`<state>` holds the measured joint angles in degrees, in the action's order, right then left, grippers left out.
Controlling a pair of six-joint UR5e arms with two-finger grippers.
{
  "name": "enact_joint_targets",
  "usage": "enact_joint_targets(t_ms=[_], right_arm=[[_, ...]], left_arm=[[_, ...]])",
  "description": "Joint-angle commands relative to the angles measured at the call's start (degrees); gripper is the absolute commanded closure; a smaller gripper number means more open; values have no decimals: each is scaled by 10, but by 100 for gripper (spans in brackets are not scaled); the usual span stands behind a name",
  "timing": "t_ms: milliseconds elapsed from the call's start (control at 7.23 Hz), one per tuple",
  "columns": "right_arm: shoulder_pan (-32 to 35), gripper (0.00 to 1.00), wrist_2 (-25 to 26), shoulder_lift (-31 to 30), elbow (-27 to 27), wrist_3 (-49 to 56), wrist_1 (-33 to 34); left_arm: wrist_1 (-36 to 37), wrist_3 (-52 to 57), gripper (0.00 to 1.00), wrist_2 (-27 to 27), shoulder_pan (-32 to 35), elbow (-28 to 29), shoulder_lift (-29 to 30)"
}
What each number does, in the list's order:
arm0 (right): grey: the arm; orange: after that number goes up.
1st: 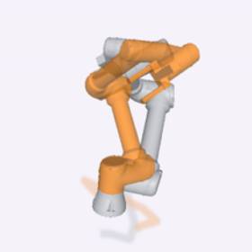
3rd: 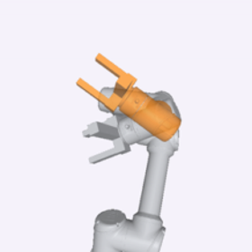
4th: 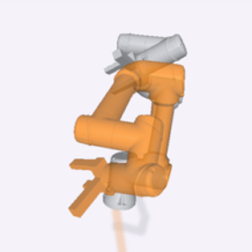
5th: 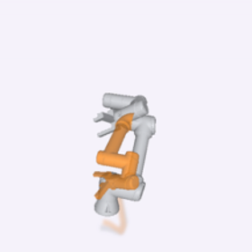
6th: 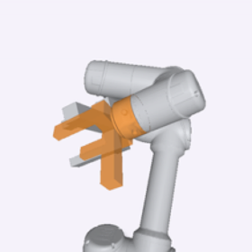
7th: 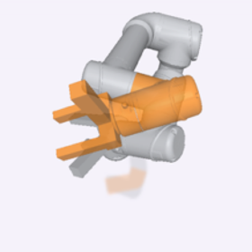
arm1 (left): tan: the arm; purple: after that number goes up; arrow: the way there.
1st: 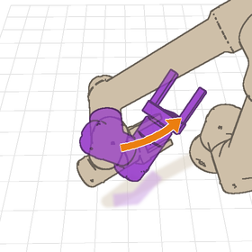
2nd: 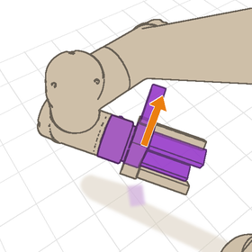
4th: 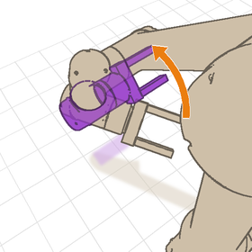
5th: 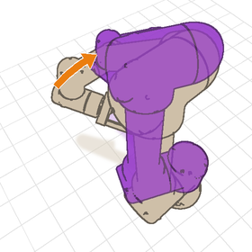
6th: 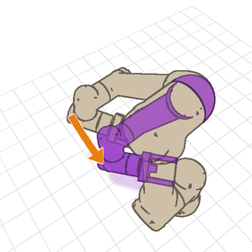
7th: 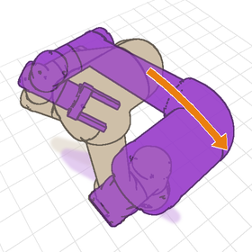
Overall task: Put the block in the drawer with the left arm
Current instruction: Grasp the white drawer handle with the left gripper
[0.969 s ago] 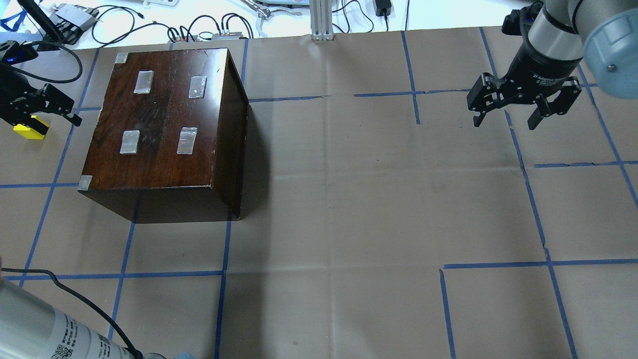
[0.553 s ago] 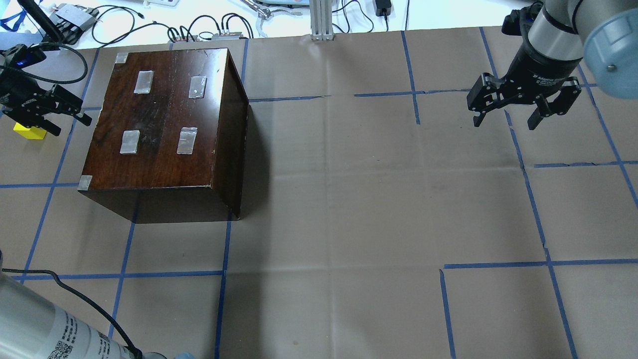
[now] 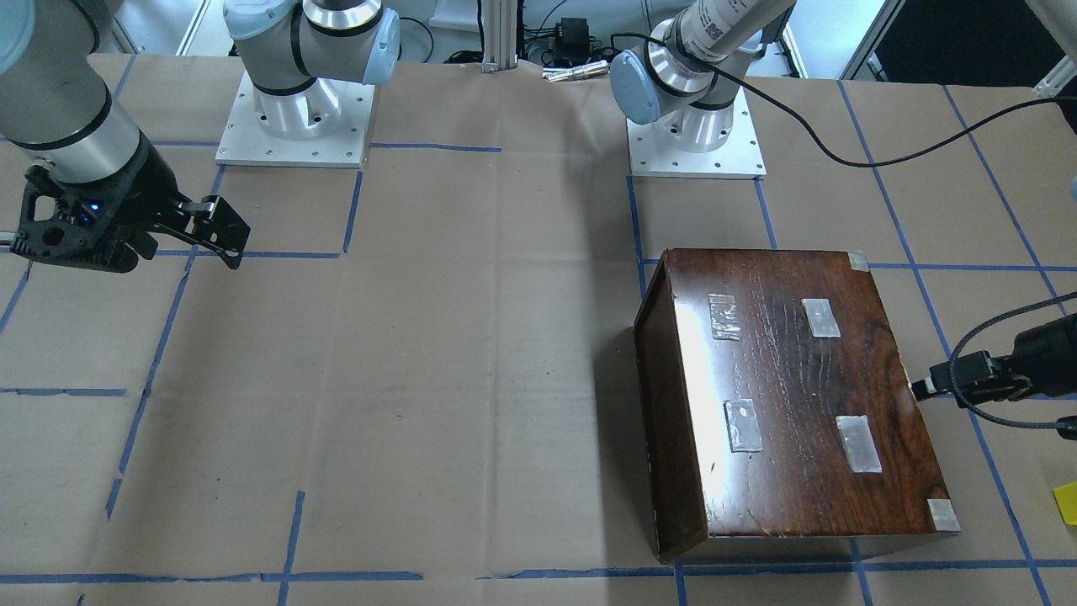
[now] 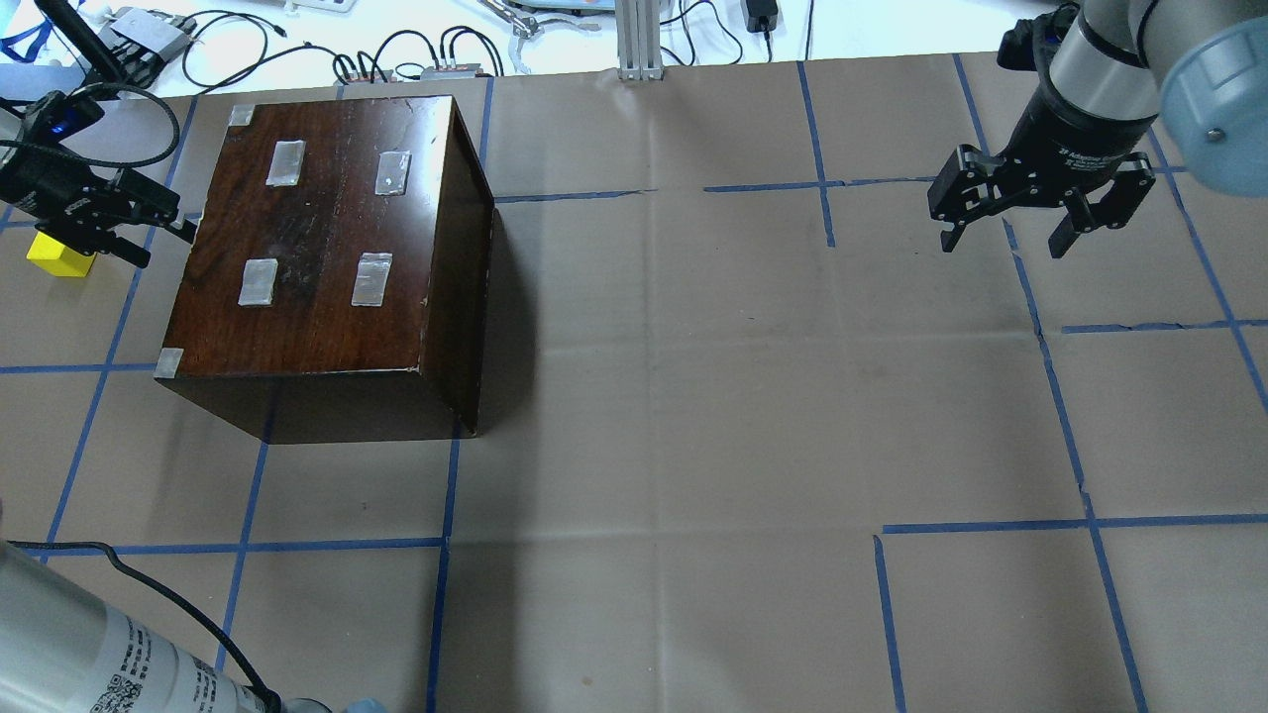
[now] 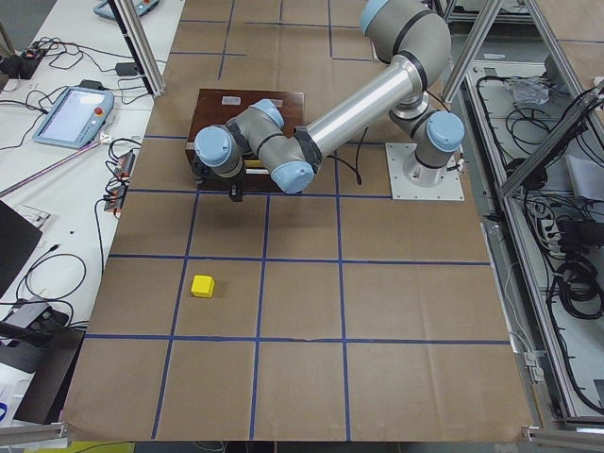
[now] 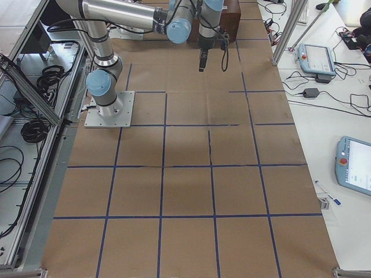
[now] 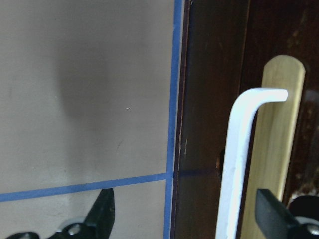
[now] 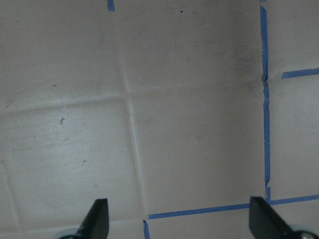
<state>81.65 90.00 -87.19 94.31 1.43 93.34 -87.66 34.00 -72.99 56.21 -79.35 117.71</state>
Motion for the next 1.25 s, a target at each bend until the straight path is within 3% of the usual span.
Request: enact_joint_targets(t_ms=[0,830,1107], right_arm=[[0,0,0,0,0,1,0],[0,0,0,0,0,0,0],[0,0,0,0,0,0,0]], left_arm=[[-1,1,1,3,-1,-11,2],[0,5,1,-5,-6,-11,23],[6,10,1,-55,-7,-5,21]])
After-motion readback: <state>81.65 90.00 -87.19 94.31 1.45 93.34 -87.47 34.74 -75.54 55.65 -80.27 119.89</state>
